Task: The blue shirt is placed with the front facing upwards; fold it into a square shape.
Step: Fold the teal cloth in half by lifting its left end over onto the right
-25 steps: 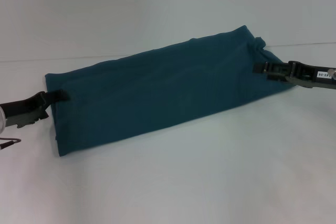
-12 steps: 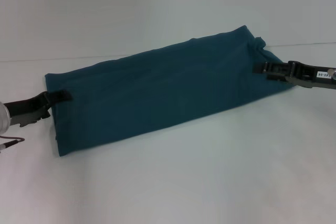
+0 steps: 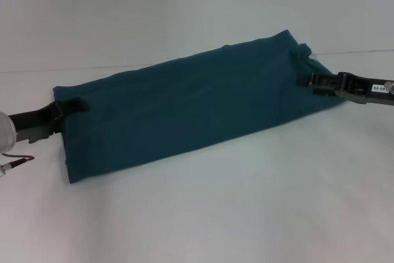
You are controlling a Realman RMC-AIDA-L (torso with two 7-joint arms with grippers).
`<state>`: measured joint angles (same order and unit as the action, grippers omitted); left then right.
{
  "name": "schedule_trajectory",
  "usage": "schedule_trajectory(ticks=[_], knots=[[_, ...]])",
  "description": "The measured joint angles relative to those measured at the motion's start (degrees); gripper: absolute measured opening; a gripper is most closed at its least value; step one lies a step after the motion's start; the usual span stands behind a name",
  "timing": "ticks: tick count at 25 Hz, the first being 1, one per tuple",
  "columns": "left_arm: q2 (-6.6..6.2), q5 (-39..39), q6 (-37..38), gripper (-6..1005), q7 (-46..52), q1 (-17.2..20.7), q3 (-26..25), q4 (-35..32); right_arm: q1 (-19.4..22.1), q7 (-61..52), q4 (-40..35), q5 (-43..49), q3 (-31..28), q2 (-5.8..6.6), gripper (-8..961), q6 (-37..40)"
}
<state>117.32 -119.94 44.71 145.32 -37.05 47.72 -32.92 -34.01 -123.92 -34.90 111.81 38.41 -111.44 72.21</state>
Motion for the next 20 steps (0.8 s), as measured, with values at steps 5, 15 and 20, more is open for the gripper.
schedule_trajectory(ticks=[5, 15, 20], knots=[[0.27, 0.22, 2.7, 890, 0.02, 0.54, -0.85, -1.5, 0.07, -0.41, 0.0, 0.32, 0.36, 0.57, 784, -0.15], [2.22, 1.75, 16.62, 891, 1.38, 2.94, -3.68, -8.45, 0.18, -2.3, -0.03, 0.44, 0.68, 2.83, 784, 0.13], [2.38, 1.8, 12.46, 888, 3.01, 3.16, -5.14, -6.8, 0.17, -2.1, -0.07, 0.44, 0.66, 2.71, 784, -0.23]])
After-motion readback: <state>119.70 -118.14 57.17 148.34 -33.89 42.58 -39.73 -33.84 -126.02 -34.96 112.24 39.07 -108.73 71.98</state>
